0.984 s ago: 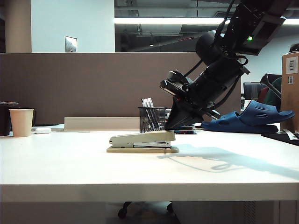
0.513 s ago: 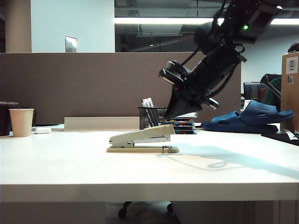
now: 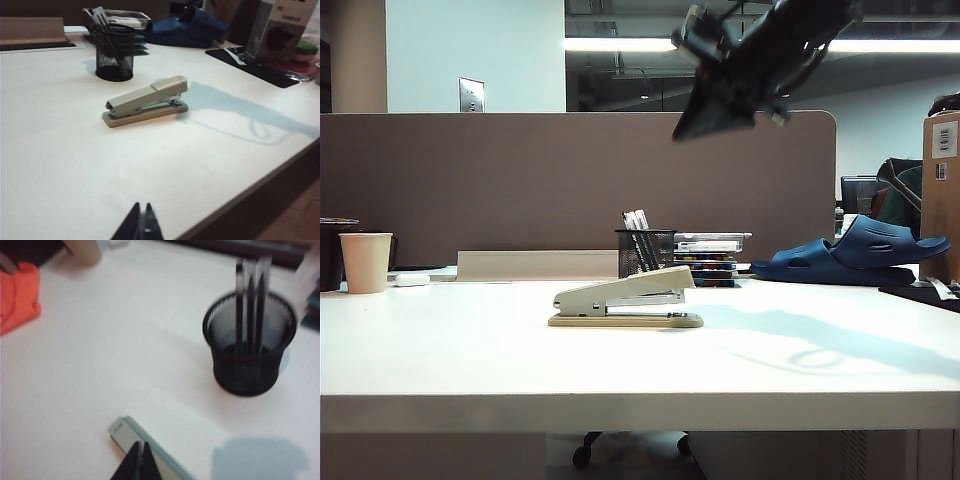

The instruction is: Press the stapler down.

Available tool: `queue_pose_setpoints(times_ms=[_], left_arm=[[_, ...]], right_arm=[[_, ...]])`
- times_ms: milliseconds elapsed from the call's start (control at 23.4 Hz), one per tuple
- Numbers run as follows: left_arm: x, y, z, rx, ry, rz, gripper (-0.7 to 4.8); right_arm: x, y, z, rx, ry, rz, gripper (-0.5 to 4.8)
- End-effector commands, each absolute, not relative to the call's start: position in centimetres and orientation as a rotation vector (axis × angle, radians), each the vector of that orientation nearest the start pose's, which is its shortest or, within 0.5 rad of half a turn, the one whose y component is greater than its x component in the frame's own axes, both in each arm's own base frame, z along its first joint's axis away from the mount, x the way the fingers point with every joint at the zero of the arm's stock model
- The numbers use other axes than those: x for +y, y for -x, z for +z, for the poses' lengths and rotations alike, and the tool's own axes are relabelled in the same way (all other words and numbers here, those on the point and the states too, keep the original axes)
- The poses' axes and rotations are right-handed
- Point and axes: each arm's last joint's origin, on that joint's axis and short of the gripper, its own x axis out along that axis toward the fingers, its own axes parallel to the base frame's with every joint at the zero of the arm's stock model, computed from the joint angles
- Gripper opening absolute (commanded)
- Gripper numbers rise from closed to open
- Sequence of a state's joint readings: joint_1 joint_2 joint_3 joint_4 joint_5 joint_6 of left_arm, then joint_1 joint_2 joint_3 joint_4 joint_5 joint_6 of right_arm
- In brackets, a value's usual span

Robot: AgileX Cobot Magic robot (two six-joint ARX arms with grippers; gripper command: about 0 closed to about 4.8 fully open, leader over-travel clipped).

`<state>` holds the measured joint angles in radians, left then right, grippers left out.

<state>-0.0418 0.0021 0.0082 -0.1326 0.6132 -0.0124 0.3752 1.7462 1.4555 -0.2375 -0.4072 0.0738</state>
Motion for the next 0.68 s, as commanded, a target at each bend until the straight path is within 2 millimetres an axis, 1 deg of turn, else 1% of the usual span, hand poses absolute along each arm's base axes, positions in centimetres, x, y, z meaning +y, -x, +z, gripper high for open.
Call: queue_pose_setpoints(times_ms=[43, 171, 214, 342, 385, 556, 684], left_arm=[[-1.9, -9.1, 15.5, 0.122, 0.04, -0.602, -0.06], [-1.8, -9.2, 15.6, 0.107, 0.034, -0.564, -0.06], [-1.8, -9.3, 15.6, 0.101, 0.031, -0.539, -0.06], [-1.6, -9.4, 15.7, 0.092, 0.026, -0.482, -0.06], [-1.6, -9.4, 15.8, 0.082, 0.023, -0.461, -0.06], [-1.3, -9.5, 16.3, 0.029, 0.012, -0.368, -0.06], [-1.1, -9.6, 16.8, -0.023, 0.006, -0.284, -0.06]], right_arm=[[13.7, -35.8, 33.4, 0.475, -0.057, 0.708, -0.09], [11.3, -34.2, 36.2, 0.406, -0.041, 0.667, -0.09], [10.0, -33.3, 37.5, 0.372, -0.008, 0.626, -0.09], [7.4, -31.1, 40.0, 0.317, 0.049, 0.515, -0.09], [6.3, -30.0, 41.0, 0.297, 0.063, 0.476, -0.09], [3.2, -26.7, 43.4, 0.241, 0.062, 0.384, -0.09], [1.6, -24.5, 44.6, 0.21, 0.074, 0.326, -0.09]])
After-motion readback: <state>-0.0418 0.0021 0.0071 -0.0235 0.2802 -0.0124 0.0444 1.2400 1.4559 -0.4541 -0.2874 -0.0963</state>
